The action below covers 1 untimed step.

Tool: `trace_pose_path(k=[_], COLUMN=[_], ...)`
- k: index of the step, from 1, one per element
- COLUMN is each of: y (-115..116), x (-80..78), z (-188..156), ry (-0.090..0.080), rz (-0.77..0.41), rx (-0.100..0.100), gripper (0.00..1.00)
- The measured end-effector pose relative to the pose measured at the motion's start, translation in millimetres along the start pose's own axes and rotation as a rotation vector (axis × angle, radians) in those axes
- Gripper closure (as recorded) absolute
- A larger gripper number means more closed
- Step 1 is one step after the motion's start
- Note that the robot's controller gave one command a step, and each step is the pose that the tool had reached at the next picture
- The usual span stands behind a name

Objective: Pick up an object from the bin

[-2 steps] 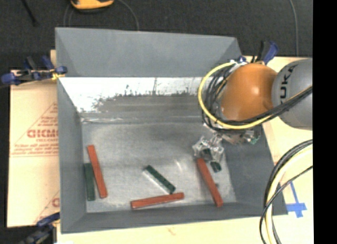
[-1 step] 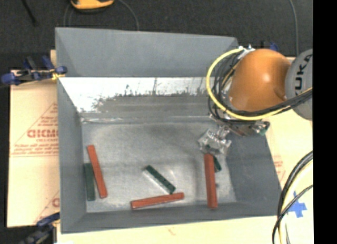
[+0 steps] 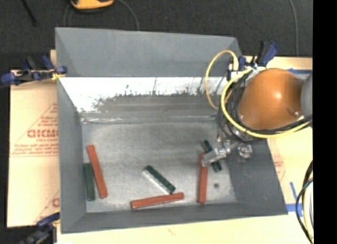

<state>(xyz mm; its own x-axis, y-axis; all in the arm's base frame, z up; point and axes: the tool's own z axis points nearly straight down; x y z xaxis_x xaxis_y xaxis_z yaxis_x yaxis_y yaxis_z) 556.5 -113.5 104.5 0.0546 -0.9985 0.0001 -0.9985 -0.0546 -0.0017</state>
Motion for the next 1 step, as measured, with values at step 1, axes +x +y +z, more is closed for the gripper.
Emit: trace_pose_path(k=[1], y=[3.9], x=[2.7], z=[8.2], ry=[-0.005], rz=[-0.011], rx=[0.0], gripper=[0.0])
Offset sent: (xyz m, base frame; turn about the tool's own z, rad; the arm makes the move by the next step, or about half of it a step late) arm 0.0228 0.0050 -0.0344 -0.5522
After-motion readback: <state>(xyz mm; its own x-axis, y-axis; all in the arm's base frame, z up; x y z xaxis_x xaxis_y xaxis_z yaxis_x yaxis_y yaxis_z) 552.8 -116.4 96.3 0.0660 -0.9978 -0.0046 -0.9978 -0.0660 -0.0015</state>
